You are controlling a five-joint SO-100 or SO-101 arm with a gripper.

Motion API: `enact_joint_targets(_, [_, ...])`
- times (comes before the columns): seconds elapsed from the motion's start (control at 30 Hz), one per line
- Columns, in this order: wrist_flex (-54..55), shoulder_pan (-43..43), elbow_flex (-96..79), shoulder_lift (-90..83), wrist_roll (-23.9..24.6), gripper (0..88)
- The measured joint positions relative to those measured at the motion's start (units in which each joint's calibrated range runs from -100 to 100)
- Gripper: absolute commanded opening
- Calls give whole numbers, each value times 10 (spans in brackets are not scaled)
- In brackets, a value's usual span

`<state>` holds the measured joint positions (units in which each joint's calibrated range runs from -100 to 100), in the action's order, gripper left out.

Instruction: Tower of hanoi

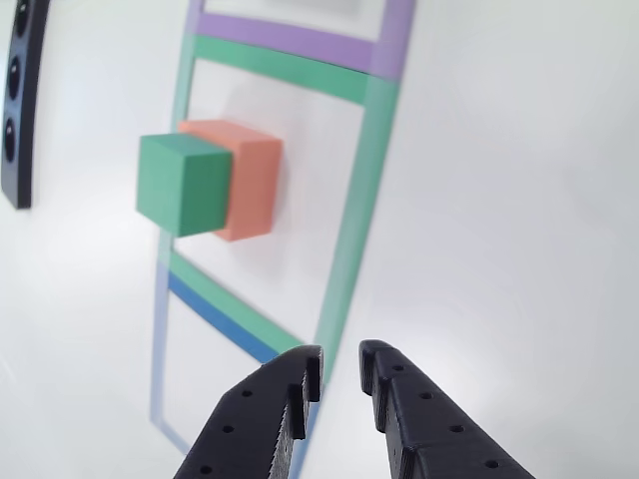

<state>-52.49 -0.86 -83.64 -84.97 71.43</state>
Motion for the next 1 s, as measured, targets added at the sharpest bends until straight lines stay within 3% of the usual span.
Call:
enact_joint_targets(0.13, [-37, 0, 152, 114, -75, 0])
enact_joint_targets(0.23, [-78, 0, 273, 174, -191, 0])
enact_joint_targets(0.3, [-104, -2, 344, 196, -321, 0])
enact_joint_targets(0.43, [-170, -23, 485, 252, -650, 1])
enact_joint_targets(0.53, [-222, -35, 581, 295, -790, 0])
enact_joint_targets(0.67, [-297, -46, 676, 341, -900, 2])
enact_joint_targets(0.77, [-354, -58, 736, 360, -934, 5])
enact_joint_targets(1.0, [-435, -124, 772, 355, -1167, 39])
